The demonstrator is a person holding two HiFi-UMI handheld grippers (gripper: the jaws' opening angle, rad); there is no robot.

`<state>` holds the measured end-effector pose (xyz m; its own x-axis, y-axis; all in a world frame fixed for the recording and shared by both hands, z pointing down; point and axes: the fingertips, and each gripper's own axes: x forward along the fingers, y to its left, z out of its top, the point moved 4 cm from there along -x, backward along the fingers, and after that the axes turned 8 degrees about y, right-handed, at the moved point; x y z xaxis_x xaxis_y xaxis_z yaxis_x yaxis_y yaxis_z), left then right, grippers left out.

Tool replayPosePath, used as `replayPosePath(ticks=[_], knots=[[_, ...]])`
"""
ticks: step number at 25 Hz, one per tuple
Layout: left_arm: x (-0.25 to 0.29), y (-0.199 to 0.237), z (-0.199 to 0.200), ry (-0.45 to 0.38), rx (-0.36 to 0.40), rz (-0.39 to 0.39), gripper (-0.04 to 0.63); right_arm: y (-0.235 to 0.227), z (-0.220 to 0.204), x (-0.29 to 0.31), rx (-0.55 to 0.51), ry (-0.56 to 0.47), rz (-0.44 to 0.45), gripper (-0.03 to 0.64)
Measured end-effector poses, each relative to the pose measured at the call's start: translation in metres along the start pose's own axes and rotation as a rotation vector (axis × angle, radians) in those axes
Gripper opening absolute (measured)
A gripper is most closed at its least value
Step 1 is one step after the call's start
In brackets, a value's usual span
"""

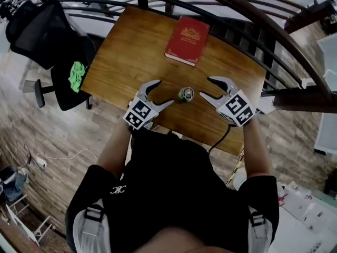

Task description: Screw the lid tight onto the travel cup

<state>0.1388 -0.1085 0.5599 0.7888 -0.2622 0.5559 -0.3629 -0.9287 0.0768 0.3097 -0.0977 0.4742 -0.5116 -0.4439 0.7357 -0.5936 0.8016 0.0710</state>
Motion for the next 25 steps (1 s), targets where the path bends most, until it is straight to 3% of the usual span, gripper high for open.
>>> replayPosePath(ticks=[5, 14, 21, 25], knots=[[0.029, -0.024, -0.019, 0.038, 0.032, -0.099, 0.393, 0.019, -0.002, 0.019, -0.074, 0.095, 0.103, 0.202], [0.082, -0.036, -0.034, 0.047, 0.056, -0.174, 0.399, 0.05, -0.018, 0.059, -0.283, 0.326, 0.214, 0.235], [0.118, -0.044, -0.047, 0.066, 0.128, -0.21, 0.4, 0.059, -0.026, 0.086, -0.617, 0.454, 0.203, 0.245], [0.127, -0.046, -0.051, 0.055, 0.121, -0.204, 0.4, 0.058, -0.033, 0.097, -0.839, 0.518, 0.183, 0.245]])
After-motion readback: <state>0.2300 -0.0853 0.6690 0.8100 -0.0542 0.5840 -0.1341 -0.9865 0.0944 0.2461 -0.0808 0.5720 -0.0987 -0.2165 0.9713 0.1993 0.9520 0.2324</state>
